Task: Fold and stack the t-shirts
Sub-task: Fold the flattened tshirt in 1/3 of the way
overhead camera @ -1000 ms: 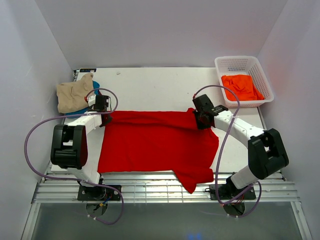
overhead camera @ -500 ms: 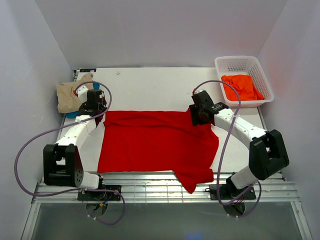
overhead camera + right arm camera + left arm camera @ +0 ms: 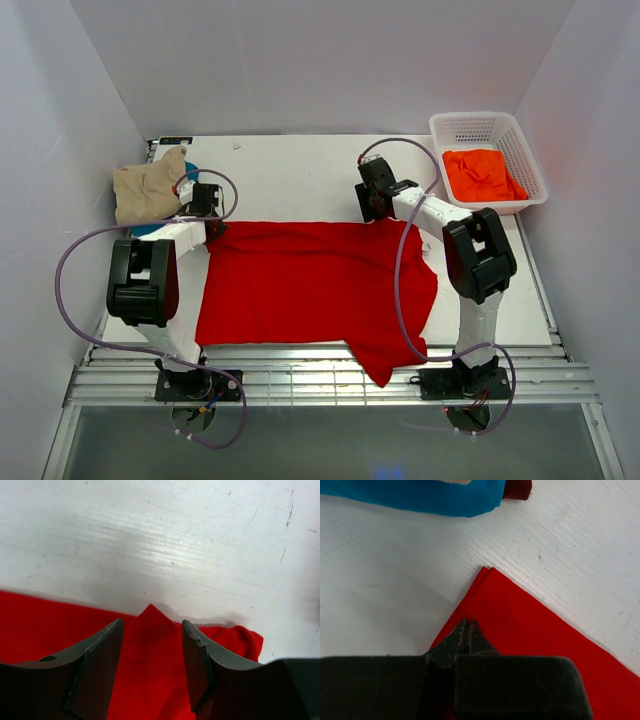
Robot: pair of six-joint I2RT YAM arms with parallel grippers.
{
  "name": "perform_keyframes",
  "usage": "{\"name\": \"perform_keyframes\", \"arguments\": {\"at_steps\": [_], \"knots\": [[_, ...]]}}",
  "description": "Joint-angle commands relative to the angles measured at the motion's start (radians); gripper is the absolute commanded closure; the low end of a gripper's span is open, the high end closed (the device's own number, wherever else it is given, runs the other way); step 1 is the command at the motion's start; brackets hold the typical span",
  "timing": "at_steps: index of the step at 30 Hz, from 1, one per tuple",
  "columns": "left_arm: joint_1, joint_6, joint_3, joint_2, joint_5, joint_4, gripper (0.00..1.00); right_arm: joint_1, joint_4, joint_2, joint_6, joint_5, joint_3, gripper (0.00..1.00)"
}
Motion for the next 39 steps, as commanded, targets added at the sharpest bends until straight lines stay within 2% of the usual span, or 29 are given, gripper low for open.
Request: {"name": "perform_keyframes", "arguments": {"at_steps": [1, 3, 6, 7, 12, 19, 25, 34, 39], "knots": [[0.001, 0.016, 0.002, -0.008, -0.004, 0.027, 0.97, -0.018, 0.044, 0.030, -0.036, 0.030, 0.079, 0.44], [0.001, 0.018, 0.000, 0.001, -0.010, 0.021, 0.98, -0.026, 0.044, 0.059, -0.042, 0.028, 0.099, 0.45], [0.001, 0.019, 0.000, 0.009, -0.013, 0.021, 0.98, -0.038, 0.044, 0.084, -0.043, 0.011, 0.102, 0.55], [0.001, 0.019, 0.002, 0.012, -0.013, 0.023, 0.98, -0.041, 0.044, 0.090, -0.042, 0.004, 0.101, 0.60], [0.001, 0.021, 0.011, 0.023, -0.013, 0.017, 1.00, -0.055, 0.041, 0.107, -0.042, -0.038, 0.092, 0.69], [0.001, 0.021, 0.008, 0.012, -0.019, 0.014, 1.00, -0.057, 0.010, 0.100, -0.040, -0.065, 0.090, 0.92], [0.001, 0.016, 0.000, -0.002, -0.016, 0.012, 1.00, -0.058, -0.020, -0.004, -0.025, -0.087, 0.035, 0.92], [0.001, 0.010, -0.008, -0.013, 0.007, 0.009, 1.00, -0.012, -0.036, -0.261, 0.016, -0.139, -0.201, 0.92], [0.001, 0.009, -0.011, -0.013, 0.021, 0.003, 1.00, 0.043, -0.054, -0.325, 0.050, -0.162, -0.298, 0.92]]}}
